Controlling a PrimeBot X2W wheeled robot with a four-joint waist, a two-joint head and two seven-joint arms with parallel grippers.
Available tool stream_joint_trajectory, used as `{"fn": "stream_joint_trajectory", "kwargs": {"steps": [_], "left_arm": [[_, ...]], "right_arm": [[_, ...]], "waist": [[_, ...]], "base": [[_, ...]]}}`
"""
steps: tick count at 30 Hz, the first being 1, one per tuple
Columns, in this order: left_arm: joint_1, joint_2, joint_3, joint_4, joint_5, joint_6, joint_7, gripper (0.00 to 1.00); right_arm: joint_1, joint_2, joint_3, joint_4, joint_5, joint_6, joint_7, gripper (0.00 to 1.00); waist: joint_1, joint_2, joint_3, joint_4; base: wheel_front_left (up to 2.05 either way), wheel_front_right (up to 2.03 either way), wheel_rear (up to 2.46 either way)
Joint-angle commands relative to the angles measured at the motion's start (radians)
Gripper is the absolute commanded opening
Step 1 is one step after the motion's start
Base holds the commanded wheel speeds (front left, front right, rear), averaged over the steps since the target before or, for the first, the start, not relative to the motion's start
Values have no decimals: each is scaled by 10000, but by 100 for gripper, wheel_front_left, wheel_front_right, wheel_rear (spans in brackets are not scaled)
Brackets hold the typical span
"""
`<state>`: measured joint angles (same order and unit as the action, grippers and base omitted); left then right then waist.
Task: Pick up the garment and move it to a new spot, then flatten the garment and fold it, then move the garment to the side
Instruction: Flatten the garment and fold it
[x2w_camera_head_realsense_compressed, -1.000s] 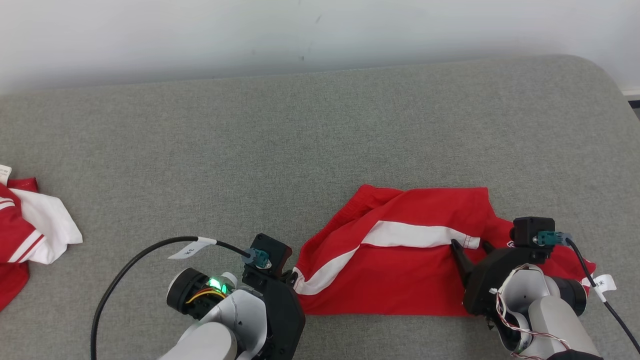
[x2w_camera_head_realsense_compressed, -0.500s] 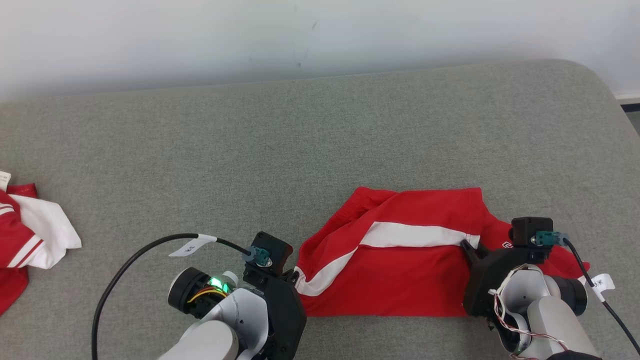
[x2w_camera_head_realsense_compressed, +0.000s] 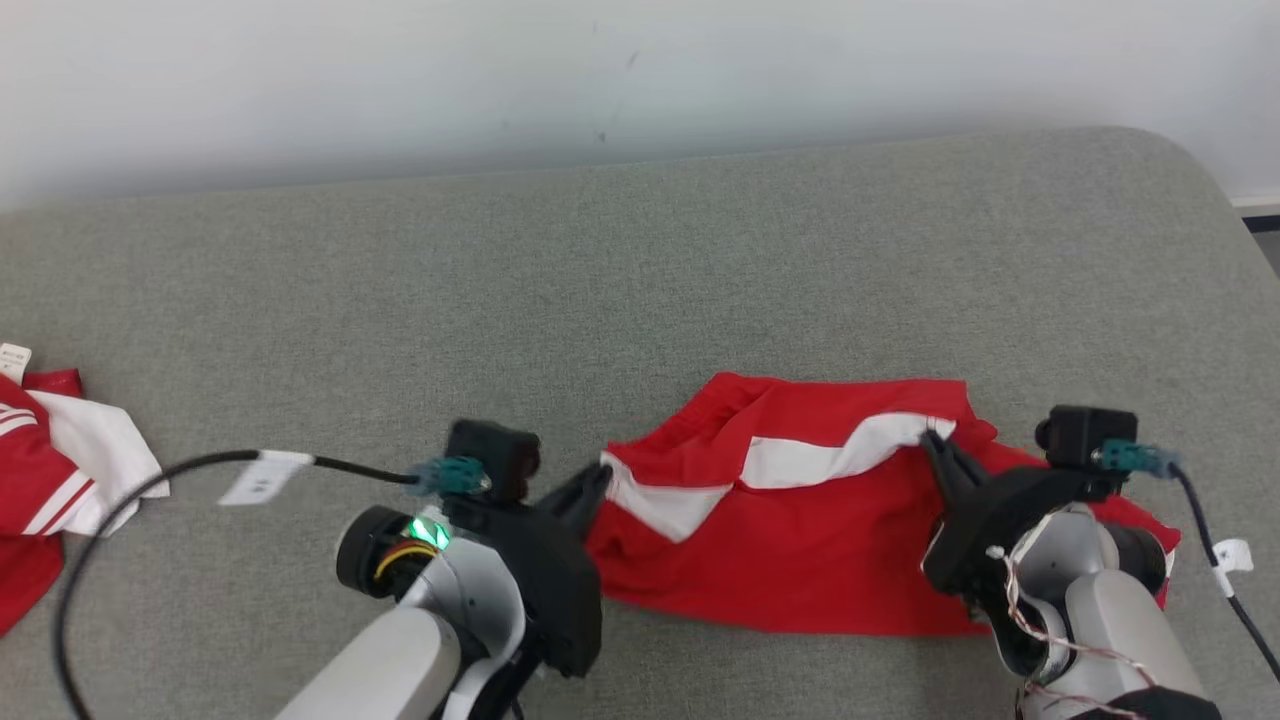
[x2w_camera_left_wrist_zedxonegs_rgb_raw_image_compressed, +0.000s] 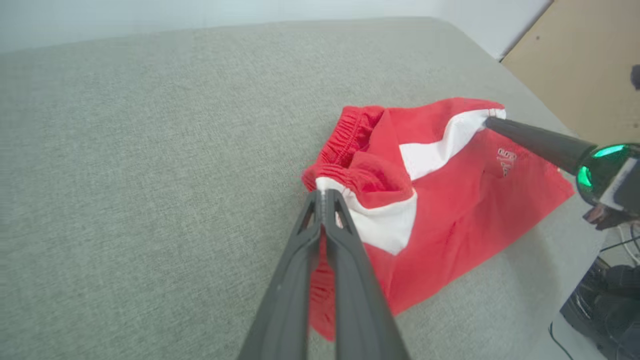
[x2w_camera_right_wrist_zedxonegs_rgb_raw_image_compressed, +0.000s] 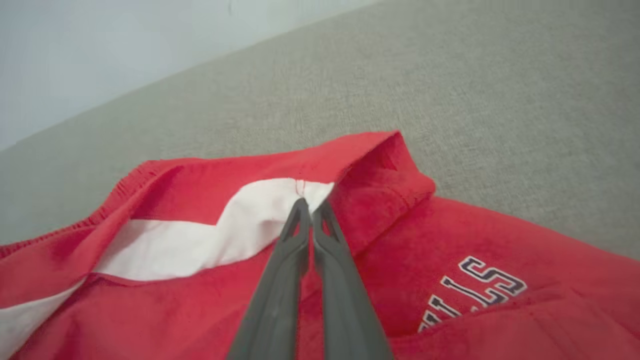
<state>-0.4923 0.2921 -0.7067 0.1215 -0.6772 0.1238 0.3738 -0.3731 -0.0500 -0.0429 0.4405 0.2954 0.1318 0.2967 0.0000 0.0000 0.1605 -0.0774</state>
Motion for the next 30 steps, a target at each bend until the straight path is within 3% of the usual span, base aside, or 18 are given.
{"fn": "stream_joint_trajectory", "kwargs": {"steps": [1, 8, 11, 14, 18, 25, 30], "left_arm": [[48, -50, 238, -64, -189, -18, -264, 0], [-449, -582, 2036, -275, -1527, -160, -1732, 0], [-998, -681, 2826, -118, -1945, -144, -2129, 0], [-1907, -779, 3660, 82, -2371, -135, -2457, 0], [-3247, -883, 4727, 605, -2744, -272, -3328, 0], [-5111, -1373, 6162, 1517, -3017, -921, -5695, 0], [-5454, -1667, 6606, 1441, -2549, -2032, -6384, 0]], "right_arm": [[-208, -7, 86, -183, 367, -22, -110, 0], [-1351, -7, 782, -1375, 1788, -22, -390, 0], [-2222, -8, 1039, -1534, 1778, -22, -200, 0], [-3439, -7, 1156, -1393, 2137, -22, -105, 0], [-5288, -2, 789, -548, 2186, -22, -750, 0], [-7856, -21, 149, 1143, 1519, -23, -3047, 0], [-8749, -92, -197, 1833, 1576, -26, -4689, 0]], "waist": [[0, 0, 37, -6], [0, 0, 654, -200], [0, 0, 1092, -323], [0, 0, 1656, -439], [0, 0, 2295, -499], [0, 0, 2549, -442], [0, 0, 2389, -321]], "base": [[0, 0, 0], [0, 0, 0], [0, 0, 0], [0, 0, 0], [0, 0, 0], [0, 0, 0], [0, 0, 0]]}}
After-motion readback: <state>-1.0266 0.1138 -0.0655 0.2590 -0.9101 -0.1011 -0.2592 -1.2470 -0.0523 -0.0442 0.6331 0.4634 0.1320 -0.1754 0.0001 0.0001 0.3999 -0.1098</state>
